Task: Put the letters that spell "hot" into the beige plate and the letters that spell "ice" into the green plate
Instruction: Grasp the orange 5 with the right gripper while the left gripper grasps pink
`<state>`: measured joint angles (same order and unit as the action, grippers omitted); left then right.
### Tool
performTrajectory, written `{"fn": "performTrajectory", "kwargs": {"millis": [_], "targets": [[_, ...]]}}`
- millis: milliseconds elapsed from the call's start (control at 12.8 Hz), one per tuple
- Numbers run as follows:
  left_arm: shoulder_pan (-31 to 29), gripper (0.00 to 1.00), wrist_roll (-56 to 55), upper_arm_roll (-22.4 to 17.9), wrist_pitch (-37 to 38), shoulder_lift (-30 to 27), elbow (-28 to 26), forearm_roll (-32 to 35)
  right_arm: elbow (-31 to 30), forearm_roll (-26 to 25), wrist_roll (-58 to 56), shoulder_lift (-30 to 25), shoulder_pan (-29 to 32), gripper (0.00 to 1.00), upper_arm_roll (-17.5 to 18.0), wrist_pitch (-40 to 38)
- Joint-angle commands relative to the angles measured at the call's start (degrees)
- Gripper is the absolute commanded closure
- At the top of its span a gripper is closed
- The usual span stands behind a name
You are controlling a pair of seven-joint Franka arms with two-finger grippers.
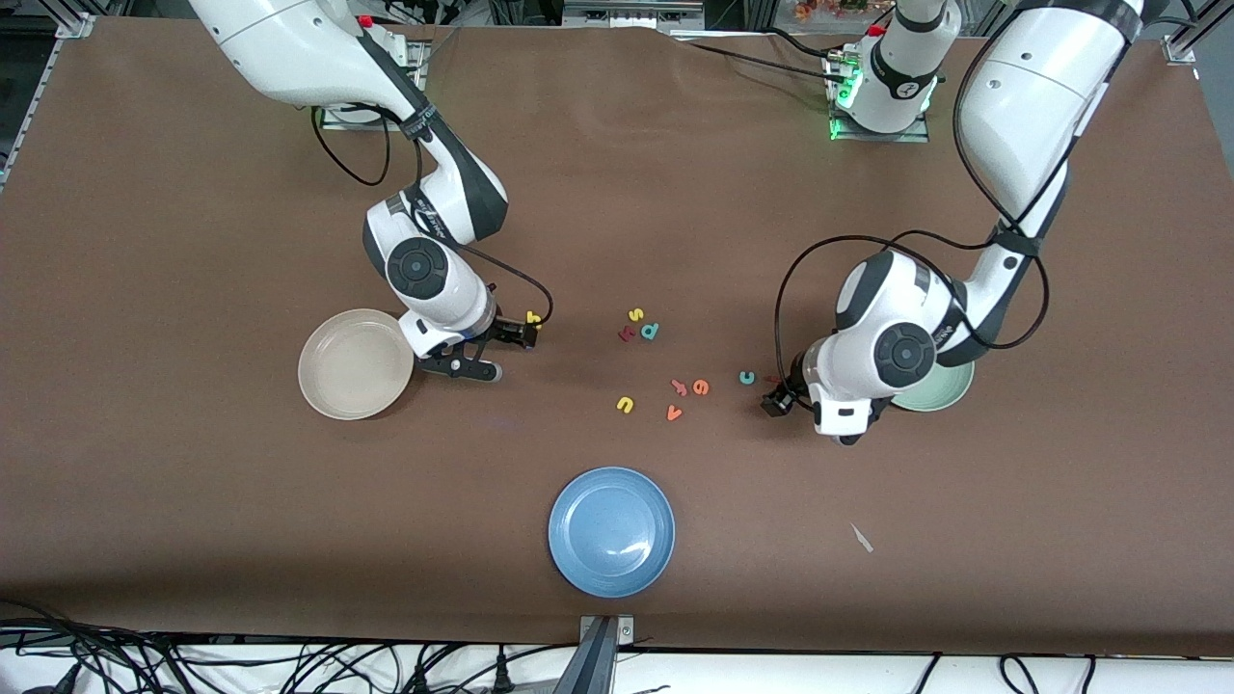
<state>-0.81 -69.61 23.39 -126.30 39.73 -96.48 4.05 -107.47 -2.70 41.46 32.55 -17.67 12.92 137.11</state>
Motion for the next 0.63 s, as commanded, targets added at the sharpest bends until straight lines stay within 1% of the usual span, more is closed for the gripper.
{"fn": "performTrajectory", "kwargs": {"millis": [0,235,313,547], "targets": [[0.37,0.19,-1.14,-0.36,-2.72,-1.93,-4.32,-0.63,-2.39,-1.17,1.78,-0.47,0.44,0.01,0.53,2.55],[0.46,0.26,-1.31,-0.45,-4.91,-2.02,-6.61,-0.71,-3.96,-1.17,3.27,-0.82,0.44,0.01,0.53,2.72],[0.46,0.26,-1.57,-0.45,-5.61,-2.02,-6.87,-0.63,-4.41,-1.17,3.28,-0.83,0.44,0.01,0.62,2.99],[0.46,0.32,-1.84,-0.53,-6.85,-1.67,-7.58,-0.63,-7.56,-1.34,3.19,-0.74,0.44,0.01,0.62,7.02]]}}
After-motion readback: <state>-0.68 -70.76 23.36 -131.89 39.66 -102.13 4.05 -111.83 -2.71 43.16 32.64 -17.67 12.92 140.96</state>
